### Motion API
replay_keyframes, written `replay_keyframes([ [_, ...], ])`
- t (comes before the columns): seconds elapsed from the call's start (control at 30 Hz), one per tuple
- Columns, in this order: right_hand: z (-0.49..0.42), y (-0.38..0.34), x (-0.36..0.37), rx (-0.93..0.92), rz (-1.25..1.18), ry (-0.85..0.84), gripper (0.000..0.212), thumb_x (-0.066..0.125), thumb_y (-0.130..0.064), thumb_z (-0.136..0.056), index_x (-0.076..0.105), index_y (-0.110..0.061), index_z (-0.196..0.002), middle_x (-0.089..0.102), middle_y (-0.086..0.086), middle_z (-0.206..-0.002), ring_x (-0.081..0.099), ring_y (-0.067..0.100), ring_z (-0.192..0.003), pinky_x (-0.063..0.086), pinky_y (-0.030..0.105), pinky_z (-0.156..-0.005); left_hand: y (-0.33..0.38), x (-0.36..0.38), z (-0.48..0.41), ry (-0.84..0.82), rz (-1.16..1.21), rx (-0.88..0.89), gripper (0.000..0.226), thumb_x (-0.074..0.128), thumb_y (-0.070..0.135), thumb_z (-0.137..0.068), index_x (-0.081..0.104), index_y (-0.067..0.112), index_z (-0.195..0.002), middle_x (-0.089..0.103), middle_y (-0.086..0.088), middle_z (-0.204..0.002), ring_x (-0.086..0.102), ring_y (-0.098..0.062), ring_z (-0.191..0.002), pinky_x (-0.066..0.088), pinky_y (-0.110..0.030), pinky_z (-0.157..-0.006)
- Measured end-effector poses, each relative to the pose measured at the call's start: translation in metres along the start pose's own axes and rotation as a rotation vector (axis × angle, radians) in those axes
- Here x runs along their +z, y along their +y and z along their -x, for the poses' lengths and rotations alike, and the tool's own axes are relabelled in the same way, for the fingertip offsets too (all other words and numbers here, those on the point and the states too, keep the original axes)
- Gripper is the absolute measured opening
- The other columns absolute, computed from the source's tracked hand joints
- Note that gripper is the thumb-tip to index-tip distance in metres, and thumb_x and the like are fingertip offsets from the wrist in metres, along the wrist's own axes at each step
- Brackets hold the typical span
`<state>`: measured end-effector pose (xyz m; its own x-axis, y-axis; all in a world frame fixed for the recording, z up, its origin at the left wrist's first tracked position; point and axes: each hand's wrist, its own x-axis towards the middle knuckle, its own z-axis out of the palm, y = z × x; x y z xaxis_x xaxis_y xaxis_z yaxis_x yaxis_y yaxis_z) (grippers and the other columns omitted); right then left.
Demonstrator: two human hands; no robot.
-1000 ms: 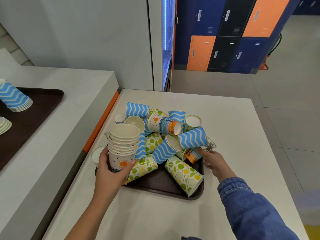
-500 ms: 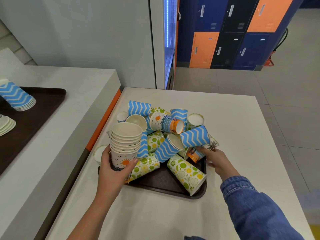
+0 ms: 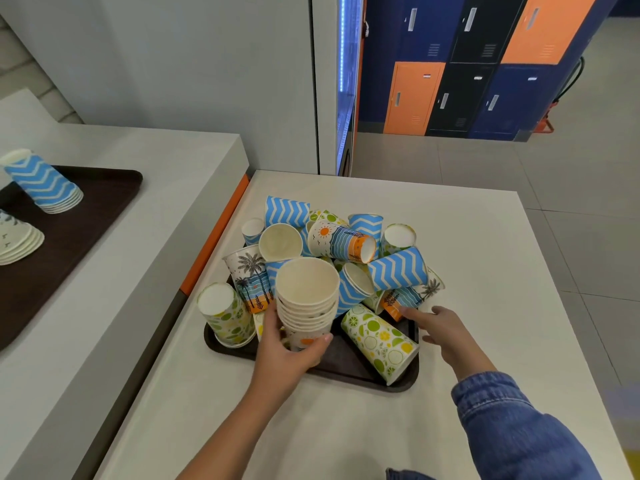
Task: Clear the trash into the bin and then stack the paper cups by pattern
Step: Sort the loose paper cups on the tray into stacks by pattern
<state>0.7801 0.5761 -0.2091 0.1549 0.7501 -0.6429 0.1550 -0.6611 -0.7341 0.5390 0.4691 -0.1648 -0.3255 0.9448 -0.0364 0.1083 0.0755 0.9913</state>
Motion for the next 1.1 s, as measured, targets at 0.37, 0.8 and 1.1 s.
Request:
replay_keyframes([
  [0.37, 0.02, -0.003, -0.015, -0.001, 0.337, -0.043, 0.082, 0.077, -0.037, -0.076, 0.039, 0.006, -0.135, 0.056, 0.018, -0.116, 0.055, 0.03, -0.105, 0.048, 0.037, -0.086, 0.013, -0.016, -0.001, -0.019, -0.16, 0.123, 0.073, 0.083, 0.031, -0.054, 0.049, 0.038, -0.118, 0.059, 0.015, -0.117, 0.056, 0.005, -0.107, 0.045, -0.012, -0.088],
  [0.8, 0.031, -0.004, -0.012, -0.08, 0.414, -0.058, 0.052, 0.073, -0.036, -0.079, 0.065, 0.007, -0.106, 0.065, 0.024, -0.108, 0.06, 0.027, -0.088, 0.05, 0.043, -0.084, -0.001, 0.0, -0.006, -0.231, -1.859, 0.73, 0.043, 0.064, 0.015, -0.068, 0.066, 0.012, -0.11, 0.064, -0.017, -0.096, 0.062, -0.033, -0.087, 0.036, -0.048, -0.085],
  [1.1, 0.029, 0.003, -0.012, -0.081, 0.416, -0.063, 0.059, 0.073, -0.036, -0.078, 0.061, 0.012, -0.111, 0.063, 0.027, -0.104, 0.06, 0.03, -0.089, 0.038, 0.033, -0.071, 0.003, 0.062, -0.008, -0.573, -2.581, 0.691, 0.046, 0.07, 0.013, -0.076, 0.055, 0.005, -0.119, 0.04, -0.03, -0.107, 0.037, -0.046, -0.102, 0.029, -0.059, -0.09],
])
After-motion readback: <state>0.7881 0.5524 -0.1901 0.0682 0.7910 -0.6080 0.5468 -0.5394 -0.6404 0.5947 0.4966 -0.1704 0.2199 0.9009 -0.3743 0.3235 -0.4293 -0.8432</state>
